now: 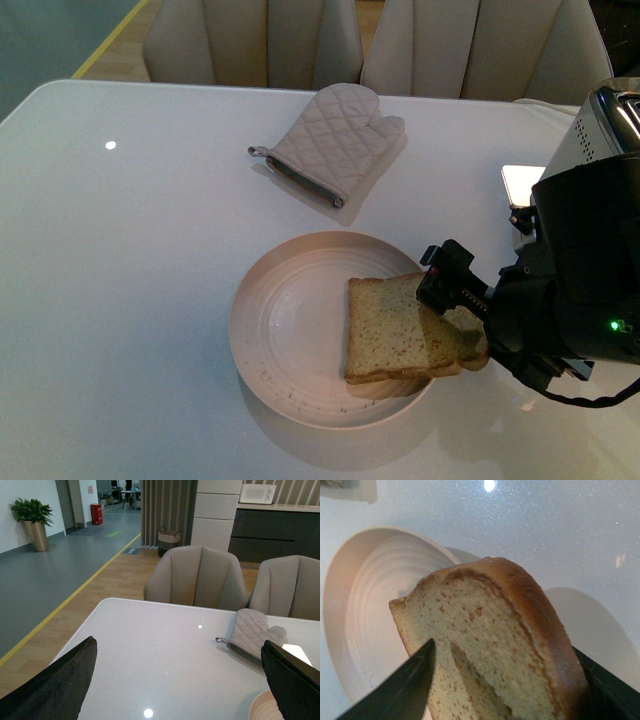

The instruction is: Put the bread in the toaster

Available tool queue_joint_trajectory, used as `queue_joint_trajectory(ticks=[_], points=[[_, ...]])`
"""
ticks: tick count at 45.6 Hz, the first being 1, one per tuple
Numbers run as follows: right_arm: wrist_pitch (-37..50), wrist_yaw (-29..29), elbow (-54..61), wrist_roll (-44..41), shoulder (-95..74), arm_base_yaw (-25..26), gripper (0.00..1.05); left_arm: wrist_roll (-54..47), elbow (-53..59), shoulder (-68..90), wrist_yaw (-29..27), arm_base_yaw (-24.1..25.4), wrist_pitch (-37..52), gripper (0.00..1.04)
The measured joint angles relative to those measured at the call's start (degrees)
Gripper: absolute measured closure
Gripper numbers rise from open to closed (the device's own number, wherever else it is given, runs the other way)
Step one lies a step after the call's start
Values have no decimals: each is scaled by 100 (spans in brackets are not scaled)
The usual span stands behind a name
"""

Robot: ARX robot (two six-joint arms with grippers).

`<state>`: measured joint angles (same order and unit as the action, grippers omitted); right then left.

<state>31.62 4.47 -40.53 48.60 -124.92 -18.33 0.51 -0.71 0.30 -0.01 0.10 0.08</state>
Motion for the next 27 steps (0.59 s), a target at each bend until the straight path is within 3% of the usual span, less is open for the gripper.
queue_joint_trajectory(ticks=[7,16,23,27], points=[[221,144,50,186,44,0,53,0,0,0,0,0,0,7],[404,365,240,433,435,35,88,0,0,0,0,0,-2,7],[315,389,304,437,988,107,101,0,0,0,0,0,0,7],[114,310,323,337,1429,188,101,0,0,0,0,0,0,7]])
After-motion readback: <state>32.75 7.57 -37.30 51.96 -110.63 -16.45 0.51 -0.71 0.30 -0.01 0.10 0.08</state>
